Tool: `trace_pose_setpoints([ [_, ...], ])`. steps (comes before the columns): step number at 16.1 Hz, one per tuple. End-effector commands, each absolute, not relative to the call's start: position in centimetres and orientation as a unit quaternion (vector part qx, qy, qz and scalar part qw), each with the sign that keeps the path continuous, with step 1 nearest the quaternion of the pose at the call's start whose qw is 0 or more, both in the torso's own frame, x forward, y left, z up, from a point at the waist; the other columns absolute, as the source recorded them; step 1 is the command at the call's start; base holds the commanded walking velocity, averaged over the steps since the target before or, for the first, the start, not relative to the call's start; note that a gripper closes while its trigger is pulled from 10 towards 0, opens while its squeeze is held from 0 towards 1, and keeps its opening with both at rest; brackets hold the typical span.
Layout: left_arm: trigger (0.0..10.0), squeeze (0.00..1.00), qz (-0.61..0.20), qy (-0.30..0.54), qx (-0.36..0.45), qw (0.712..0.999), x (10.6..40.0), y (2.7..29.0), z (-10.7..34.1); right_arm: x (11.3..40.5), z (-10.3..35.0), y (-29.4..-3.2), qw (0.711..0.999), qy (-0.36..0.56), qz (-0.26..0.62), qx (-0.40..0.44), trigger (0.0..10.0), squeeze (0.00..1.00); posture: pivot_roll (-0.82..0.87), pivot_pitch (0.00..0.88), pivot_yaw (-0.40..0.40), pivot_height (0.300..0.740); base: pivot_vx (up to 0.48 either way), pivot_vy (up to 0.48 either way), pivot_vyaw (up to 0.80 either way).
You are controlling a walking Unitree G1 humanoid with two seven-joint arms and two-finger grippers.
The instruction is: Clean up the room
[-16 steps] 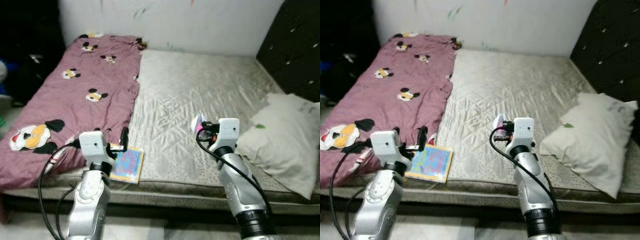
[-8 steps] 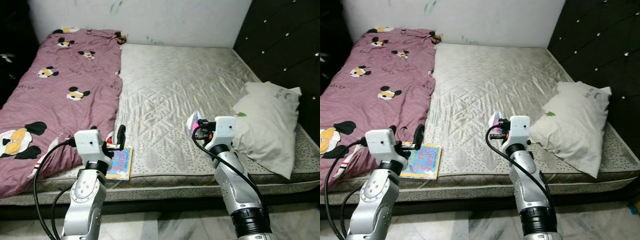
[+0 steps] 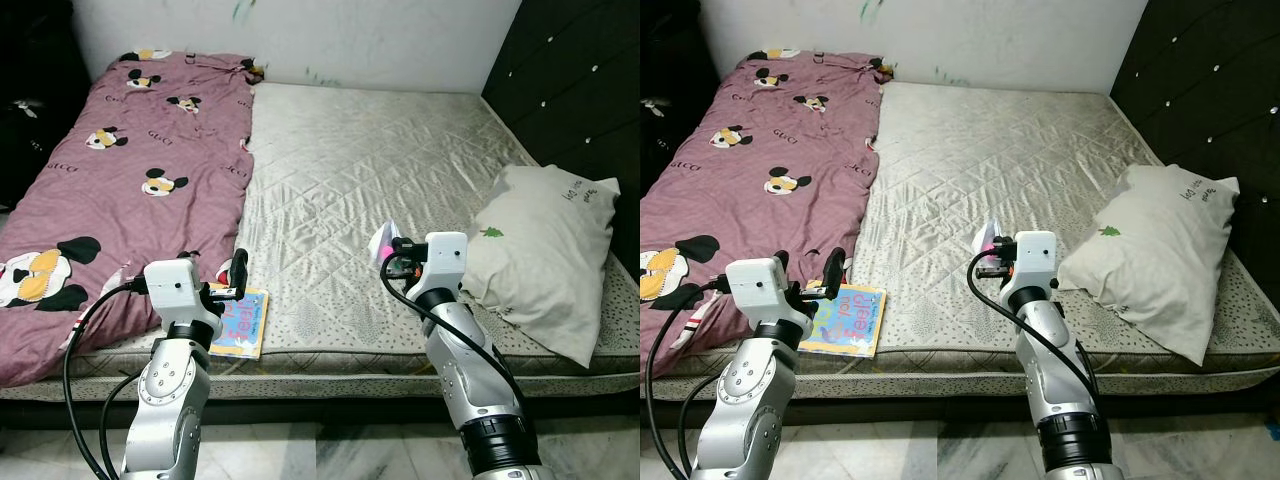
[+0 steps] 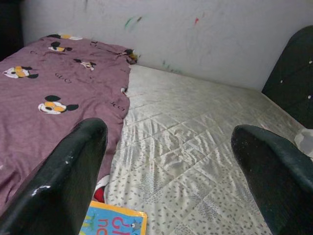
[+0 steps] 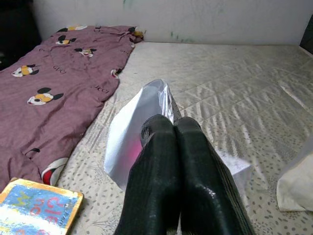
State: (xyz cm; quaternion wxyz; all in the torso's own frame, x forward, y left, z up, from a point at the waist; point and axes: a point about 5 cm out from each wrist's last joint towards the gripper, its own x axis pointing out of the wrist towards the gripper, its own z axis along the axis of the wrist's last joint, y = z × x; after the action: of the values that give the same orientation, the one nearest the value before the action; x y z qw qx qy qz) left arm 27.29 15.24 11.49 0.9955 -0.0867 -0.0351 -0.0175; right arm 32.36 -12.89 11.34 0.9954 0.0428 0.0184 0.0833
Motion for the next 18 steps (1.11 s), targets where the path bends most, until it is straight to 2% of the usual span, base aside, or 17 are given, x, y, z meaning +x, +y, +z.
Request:
trace_pose_setpoints([
  [1,10.0,0.0,-0.025,-0.04,-0.086,0.995,27.25,15.0,11.86,32.5,11.42,-12.94,0.996,0.016,0.083,0.04,10.0,0.0,-0.04,0.032,-0.064,0.74,0.266,0.0,0.0],
  [16,10.0,0.0,-0.025,-0.042,-0.085,0.995,27.58,14.95,11.95,32.82,11.45,-12.95,0.996,0.013,0.077,0.039,10.0,0.0,-0.05,0.032,-0.06,0.74,0.322,0.0,0.0],
  [18,10.0,0.0,-0.016,-0.041,-0.089,0.995,27.68,14.88,11.93,32.83,11.44,-12.95,0.996,0.012,0.077,0.04,10.0,0.0,-0.04,0.03,-0.059,0.74,0.0,0.0,0.0],
])
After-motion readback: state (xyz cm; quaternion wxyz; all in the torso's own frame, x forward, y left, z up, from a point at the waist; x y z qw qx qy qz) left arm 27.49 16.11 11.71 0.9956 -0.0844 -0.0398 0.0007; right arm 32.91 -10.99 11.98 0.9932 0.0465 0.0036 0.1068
